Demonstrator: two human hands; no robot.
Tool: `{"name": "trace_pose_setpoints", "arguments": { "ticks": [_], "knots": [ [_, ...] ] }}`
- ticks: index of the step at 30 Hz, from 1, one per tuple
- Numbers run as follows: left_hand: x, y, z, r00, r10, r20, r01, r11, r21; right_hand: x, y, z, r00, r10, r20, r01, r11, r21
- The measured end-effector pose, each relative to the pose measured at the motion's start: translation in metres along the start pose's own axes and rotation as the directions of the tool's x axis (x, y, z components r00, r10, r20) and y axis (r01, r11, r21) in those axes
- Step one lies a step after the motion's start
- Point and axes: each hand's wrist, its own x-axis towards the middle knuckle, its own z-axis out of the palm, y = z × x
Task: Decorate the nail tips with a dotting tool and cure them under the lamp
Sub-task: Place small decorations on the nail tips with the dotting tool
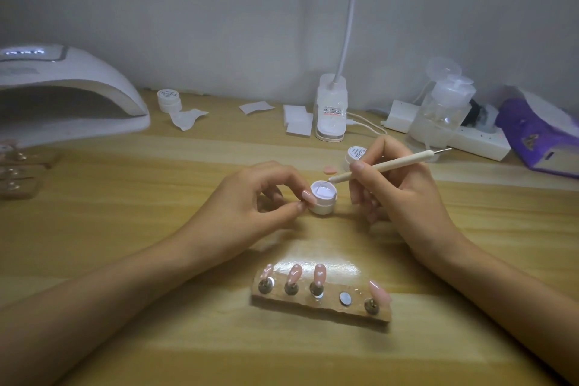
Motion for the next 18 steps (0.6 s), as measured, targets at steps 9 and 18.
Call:
{"name": "trace_pose_setpoints", "arguments": {
  "ticks": [9, 18],
  "knots": [
    [0.0009, -0.0021, -0.0022, 1.000, -0.012, 0.028, 0.011, 1.000, 0.023, -0.0027, -0.0025, -0.0028, 0.988, -0.133, -0.078, 0.141, 0.983, 0.113],
    [0.0011, 0.0004, -0.0019, 0.997, -0.019, 0.068, 0.015, 0.998, 0.057, -0.0029, -0.0037, -0.0017, 0.988, -0.134, -0.075, 0.143, 0.982, 0.124]
  ]
}}
